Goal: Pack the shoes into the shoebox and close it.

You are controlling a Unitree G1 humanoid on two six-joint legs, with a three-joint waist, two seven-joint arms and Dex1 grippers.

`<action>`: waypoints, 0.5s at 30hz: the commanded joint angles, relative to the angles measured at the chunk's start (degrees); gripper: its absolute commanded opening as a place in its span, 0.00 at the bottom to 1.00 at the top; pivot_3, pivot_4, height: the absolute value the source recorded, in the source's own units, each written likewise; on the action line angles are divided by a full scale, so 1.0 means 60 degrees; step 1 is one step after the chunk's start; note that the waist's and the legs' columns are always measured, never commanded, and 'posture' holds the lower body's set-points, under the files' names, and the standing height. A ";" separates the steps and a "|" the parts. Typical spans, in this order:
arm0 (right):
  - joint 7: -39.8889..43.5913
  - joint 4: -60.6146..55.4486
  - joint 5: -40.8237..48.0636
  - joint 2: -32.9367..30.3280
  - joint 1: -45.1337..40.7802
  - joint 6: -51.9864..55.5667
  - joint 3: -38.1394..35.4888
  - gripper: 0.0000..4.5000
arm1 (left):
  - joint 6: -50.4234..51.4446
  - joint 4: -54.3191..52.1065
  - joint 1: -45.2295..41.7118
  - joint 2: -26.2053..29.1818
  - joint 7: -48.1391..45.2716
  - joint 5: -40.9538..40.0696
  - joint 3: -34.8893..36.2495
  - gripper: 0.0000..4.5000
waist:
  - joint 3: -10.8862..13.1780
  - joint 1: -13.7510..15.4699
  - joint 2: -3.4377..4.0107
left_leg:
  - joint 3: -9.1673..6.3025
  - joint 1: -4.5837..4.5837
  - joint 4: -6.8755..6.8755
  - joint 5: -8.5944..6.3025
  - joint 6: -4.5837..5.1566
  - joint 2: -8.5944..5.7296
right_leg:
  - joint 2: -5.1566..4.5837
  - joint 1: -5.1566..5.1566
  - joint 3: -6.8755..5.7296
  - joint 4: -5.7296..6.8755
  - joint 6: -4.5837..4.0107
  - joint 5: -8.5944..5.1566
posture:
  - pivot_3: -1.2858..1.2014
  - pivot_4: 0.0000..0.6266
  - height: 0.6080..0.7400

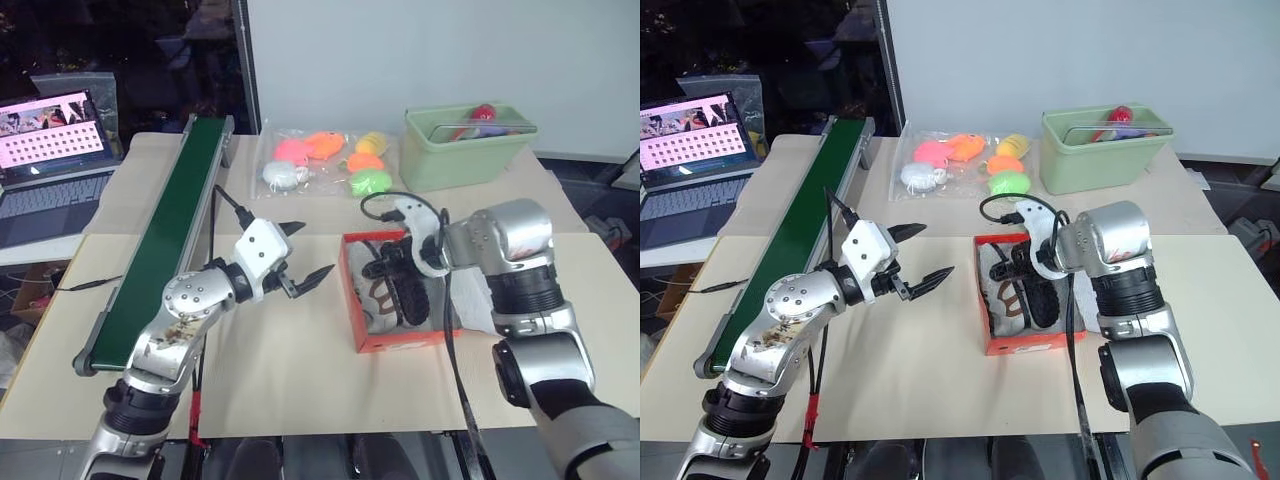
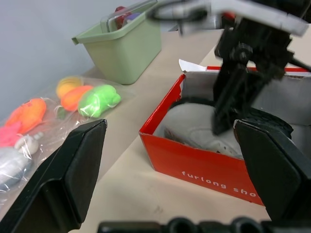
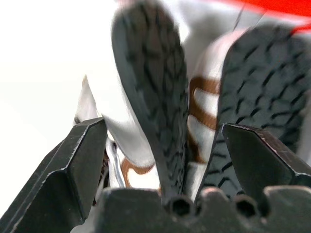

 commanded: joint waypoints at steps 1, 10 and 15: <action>-0.0611 -0.0919 0.0053 0.0238 0.0129 0.0072 -0.0852 0.84 | -0.0152 -0.0139 -0.0273 -0.0037 -0.0053 -0.0135 0.0059 1.00 | 0.0002 -0.0001 0.0002 | 0.0000 0.0000 0.0001 0.0000 0.0000 -0.0001 | 0.0000 0.0000 0.0000 0.0001 0.0000 0.0000 | 0.52 0.24 0.92; -0.1908 -0.2309 -0.0193 0.1494 0.1034 0.0072 -0.2190 0.19 | -0.0104 -0.0204 -0.0326 -0.0081 -0.0075 -0.0158 0.0018 1.00 | 0.0007 -0.0024 0.0011 | -0.0002 0.0005 0.0004 0.0001 0.0000 0.0001 | 0.0004 0.0003 0.0001 0.0009 0.0001 0.0001 | 0.52 0.24 0.92; -0.2296 -0.2847 -0.0283 0.2105 0.1514 0.0072 -0.2260 0.07 | -0.0064 -0.0235 -0.0354 -0.0080 -0.0104 -0.0185 0.0036 1.00 | 0.0008 -0.0047 0.0013 | -0.0003 0.0012 0.0004 0.0001 -0.0001 0.0005 | 0.0009 0.0003 0.0001 0.0020 0.0000 0.0001 | 0.52 0.24 0.92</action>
